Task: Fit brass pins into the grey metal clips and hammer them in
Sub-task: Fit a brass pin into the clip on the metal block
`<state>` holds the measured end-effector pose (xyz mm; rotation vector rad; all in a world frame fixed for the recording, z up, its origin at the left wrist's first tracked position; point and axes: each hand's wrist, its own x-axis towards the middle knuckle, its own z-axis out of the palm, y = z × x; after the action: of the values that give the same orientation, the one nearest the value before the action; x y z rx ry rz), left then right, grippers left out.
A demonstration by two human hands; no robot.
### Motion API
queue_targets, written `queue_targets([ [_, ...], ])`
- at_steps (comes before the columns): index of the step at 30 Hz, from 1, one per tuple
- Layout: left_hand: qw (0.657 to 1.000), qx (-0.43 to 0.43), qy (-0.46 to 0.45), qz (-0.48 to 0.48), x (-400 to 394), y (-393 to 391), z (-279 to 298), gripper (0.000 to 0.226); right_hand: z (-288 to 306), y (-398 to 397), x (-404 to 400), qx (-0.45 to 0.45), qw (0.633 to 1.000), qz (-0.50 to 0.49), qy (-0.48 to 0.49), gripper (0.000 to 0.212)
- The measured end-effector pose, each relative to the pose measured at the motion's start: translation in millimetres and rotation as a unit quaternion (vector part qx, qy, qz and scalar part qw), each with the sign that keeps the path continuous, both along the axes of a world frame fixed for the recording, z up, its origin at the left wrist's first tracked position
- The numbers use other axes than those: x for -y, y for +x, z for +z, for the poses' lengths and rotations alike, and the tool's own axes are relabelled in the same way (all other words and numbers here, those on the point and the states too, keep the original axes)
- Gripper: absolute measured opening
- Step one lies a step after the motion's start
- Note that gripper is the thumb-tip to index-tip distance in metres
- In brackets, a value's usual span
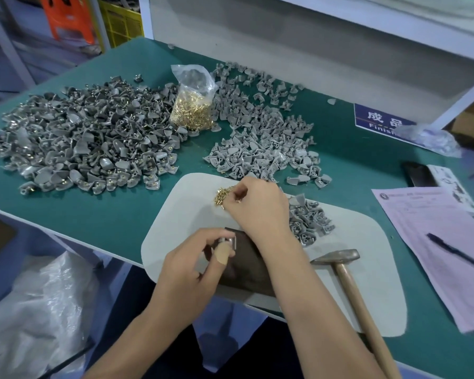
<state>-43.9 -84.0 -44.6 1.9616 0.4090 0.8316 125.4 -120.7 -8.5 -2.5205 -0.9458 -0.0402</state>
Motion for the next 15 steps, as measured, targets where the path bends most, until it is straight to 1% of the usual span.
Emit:
queue_targets([
  [2,0.999,0.004,-0.027,0.026,-4.1,1.6,-1.7,0.015,-0.4,-0.1,0.7,-0.033,0.999,0.003,0.042,0.007],
  [4,0.997,0.012,-0.068,0.041,-8.1,5.4,0.2,0.015,-0.4,-1.8,1.1,-0.070,0.992,0.014,0.103,0.009],
  [7,0.994,-0.019,-0.107,0.014,-15.4,14.1,4.2,0.016,3.2,-3.6,3.7,-0.119,0.969,0.048,0.212,0.011],
  [9,0.991,-0.036,-0.127,-0.007,-21.4,16.4,7.8,0.015,9.2,-4.4,8.9,-0.156,0.950,0.074,0.260,0.014],
  [11,0.990,-0.047,-0.130,-0.027,-26.7,16.6,14.1,0.019,13.3,-5.9,19.6,-0.184,0.938,0.087,0.282,0.020],
  [13,0.991,-0.053,-0.115,-0.048,-29.0,14.9,20.7,0.018,14.5,-8.9,36.0,-0.196,0.933,0.079,0.291,0.017],
  [15,0.989,-0.049,-0.125,-0.068,-25.7,12.7,25.8,0.013,15.4,-14.9,57.2,-0.219,0.922,0.050,0.315,0.014],
])
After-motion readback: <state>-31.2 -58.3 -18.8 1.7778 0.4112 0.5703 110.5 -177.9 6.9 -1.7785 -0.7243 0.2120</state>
